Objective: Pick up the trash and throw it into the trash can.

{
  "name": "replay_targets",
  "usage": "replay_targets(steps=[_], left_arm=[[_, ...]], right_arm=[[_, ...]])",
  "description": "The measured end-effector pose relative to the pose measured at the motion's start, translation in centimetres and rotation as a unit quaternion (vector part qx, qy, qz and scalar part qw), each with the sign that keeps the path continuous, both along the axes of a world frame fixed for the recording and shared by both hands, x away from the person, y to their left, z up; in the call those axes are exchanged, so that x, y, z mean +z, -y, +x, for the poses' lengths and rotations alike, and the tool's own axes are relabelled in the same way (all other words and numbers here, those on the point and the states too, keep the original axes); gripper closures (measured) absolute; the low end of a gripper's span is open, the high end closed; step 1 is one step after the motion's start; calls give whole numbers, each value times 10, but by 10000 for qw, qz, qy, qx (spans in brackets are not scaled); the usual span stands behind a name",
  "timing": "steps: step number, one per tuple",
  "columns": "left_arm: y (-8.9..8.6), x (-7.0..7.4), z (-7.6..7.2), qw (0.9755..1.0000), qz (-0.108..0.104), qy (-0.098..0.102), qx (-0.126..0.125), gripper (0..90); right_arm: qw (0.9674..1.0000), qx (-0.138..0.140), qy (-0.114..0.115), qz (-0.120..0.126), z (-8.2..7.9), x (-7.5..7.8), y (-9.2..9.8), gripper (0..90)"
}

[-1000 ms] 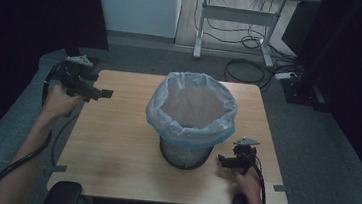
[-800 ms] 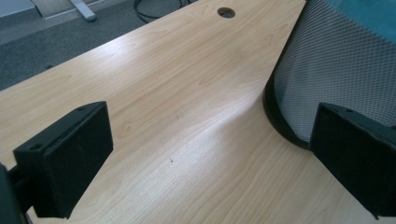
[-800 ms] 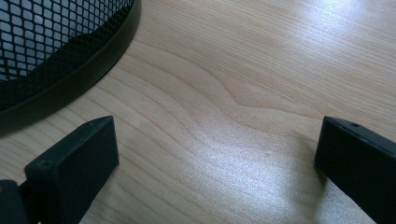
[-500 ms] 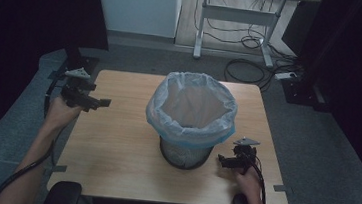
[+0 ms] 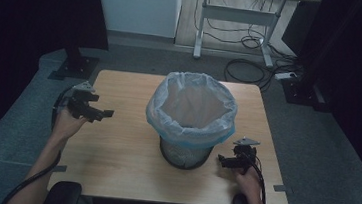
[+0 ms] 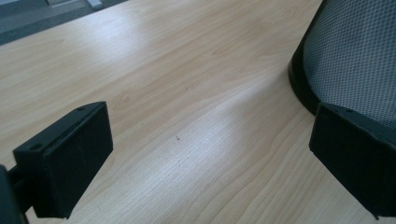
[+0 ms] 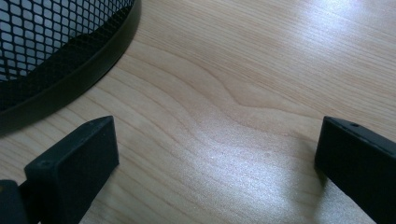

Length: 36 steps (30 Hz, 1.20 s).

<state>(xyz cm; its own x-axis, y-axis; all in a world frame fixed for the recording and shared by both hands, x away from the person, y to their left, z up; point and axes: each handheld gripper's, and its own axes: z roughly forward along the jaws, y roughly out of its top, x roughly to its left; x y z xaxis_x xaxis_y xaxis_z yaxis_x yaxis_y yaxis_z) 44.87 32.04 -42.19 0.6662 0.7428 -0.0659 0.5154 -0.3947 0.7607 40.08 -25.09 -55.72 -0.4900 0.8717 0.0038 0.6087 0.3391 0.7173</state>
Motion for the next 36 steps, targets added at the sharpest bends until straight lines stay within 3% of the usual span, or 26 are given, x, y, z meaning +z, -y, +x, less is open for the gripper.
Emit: replay_targets(steps=[24,36], left_arm=[[5,-66,-4,9998,-74,-153,95,0],[11,-97,-8,9995,43,-277,122,0]], right_arm=[[10000,4,-3,7,0,0,0,0],[10000,3,-2,2,0,0,0,0]])
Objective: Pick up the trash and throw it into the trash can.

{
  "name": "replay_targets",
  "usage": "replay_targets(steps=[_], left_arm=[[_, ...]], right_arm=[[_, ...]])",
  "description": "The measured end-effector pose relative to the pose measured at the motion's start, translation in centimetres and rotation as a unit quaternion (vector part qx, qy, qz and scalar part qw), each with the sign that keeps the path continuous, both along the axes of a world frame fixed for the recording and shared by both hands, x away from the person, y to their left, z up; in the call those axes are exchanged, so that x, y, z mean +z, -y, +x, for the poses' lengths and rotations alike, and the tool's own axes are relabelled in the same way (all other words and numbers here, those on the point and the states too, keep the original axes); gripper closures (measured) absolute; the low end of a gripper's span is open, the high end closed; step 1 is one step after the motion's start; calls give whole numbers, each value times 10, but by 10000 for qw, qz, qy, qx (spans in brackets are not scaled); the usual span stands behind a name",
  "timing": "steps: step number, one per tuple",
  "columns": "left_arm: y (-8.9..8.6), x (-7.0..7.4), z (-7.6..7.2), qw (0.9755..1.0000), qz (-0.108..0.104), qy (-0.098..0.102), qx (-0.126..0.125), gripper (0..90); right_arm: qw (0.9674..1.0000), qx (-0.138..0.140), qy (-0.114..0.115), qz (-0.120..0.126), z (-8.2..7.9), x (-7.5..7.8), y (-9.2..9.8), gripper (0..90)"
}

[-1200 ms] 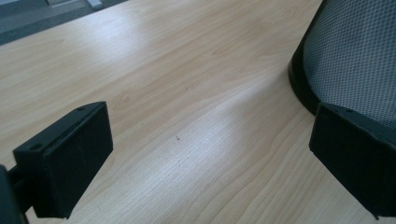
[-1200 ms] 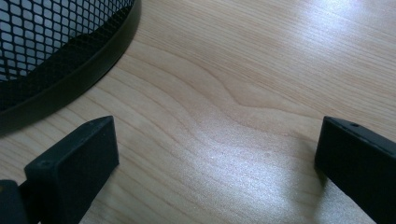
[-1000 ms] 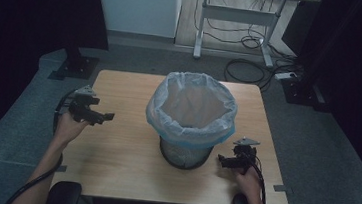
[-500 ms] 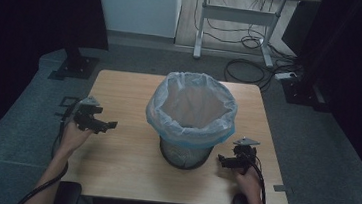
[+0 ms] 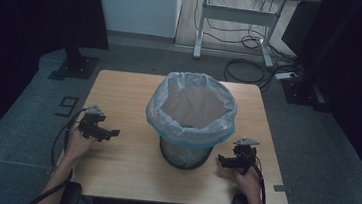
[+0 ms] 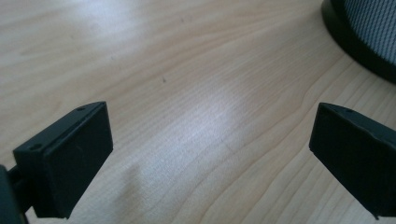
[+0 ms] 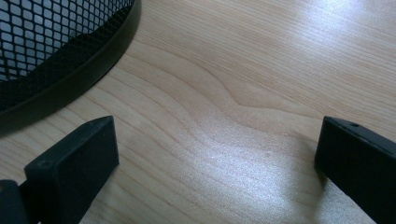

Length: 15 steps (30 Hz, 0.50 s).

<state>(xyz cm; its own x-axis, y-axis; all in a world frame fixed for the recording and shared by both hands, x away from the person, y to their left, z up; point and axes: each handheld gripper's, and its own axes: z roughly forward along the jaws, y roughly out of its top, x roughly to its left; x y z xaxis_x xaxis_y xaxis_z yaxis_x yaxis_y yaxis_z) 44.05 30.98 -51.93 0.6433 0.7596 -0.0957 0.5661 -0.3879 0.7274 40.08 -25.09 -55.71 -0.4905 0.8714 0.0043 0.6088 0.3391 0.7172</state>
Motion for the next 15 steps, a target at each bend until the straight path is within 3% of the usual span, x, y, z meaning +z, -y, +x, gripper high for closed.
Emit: replay_targets(steps=[6,11,15], left_arm=[[7,-18,-2,9996,268,-103,-59,0],[14,-25,-4,9982,562,-122,-149,0],[18,-28,-6,9975,678,-77,-177,0]], right_arm=[[10000,0,0,1,0,0,0,0],[10000,4,-1,4,0,0,0,0],[10000,0,1,0,0,0,0,0]])
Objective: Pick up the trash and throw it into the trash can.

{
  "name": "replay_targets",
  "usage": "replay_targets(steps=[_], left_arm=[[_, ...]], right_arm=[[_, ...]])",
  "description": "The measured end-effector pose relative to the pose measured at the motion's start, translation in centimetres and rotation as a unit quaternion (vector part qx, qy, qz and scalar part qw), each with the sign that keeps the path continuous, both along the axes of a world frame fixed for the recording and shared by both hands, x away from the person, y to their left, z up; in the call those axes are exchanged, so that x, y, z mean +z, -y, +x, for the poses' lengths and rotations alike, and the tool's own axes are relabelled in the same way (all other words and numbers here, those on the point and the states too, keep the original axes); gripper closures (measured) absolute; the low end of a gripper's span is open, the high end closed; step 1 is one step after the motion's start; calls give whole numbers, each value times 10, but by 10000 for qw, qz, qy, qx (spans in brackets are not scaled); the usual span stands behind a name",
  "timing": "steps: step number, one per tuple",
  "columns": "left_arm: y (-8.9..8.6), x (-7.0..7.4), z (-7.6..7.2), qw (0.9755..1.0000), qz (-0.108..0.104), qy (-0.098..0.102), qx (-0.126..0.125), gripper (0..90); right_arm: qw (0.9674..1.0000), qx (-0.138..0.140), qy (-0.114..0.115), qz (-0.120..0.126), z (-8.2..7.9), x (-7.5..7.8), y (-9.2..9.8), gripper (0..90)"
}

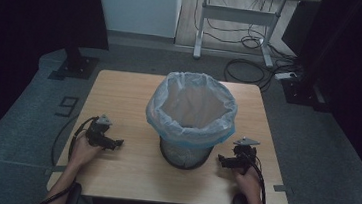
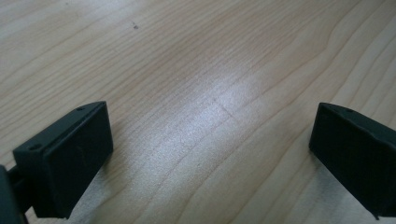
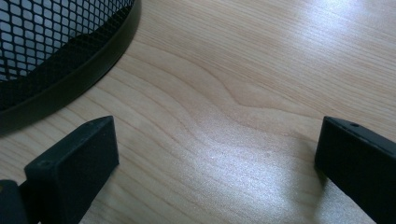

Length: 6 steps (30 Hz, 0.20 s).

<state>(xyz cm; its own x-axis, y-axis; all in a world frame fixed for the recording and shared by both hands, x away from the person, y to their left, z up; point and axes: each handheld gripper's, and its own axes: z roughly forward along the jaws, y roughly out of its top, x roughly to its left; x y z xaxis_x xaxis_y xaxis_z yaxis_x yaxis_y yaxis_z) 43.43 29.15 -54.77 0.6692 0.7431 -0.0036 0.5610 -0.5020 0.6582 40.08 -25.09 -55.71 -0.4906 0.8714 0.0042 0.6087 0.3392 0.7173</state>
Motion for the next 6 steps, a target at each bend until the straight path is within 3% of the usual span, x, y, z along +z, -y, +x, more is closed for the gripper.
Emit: replay_targets(steps=[6], left_arm=[[0,0,-1,10000,-18,9,29,0]], right_arm=[[10000,-8,-2,0,0,0,0,0]])
